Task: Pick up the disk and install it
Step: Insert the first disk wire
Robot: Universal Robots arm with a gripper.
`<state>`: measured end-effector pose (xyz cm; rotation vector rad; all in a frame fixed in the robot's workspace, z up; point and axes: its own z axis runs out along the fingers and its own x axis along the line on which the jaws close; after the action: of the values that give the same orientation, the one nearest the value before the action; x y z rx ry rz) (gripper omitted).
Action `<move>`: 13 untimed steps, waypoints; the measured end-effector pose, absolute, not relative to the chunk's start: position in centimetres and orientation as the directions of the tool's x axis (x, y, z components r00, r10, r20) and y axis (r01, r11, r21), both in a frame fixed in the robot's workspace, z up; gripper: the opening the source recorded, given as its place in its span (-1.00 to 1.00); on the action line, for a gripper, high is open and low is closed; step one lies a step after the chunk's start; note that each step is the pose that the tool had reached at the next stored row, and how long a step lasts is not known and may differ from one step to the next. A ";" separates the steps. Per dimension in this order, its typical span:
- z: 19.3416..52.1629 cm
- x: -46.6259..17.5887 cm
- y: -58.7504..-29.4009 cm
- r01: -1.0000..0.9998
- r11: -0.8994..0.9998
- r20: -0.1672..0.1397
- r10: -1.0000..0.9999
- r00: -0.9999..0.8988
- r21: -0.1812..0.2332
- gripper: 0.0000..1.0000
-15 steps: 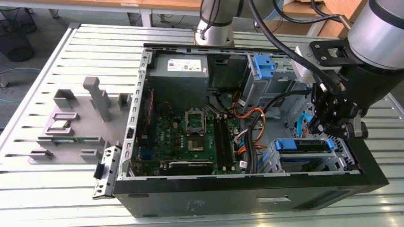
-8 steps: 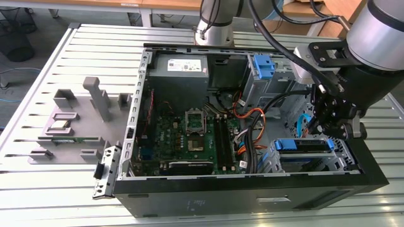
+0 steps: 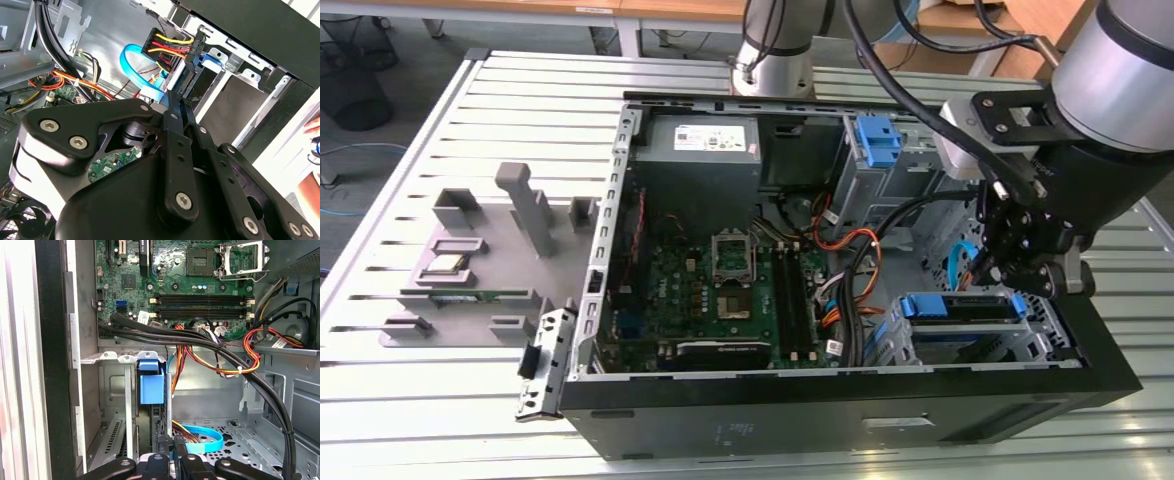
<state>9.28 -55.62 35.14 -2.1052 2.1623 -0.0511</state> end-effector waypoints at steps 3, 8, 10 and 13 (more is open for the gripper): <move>35.1 9.3 -55.6 -0.993 0.030 -0.064 -0.998 -0.023 -0.110 -0.68; 35.1 9.3 -55.9 -0.993 0.030 -0.064 -0.998 -0.023 -0.110 -0.68; 35.1 9.2 -55.9 -0.993 0.030 -0.064 -0.998 -0.023 -0.110 -0.68; 35.0 9.1 -55.9 -0.993 0.030 -0.064 -0.998 -0.023 -0.110 -0.68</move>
<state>9.11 -55.90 35.04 -2.1052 2.1621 -0.0517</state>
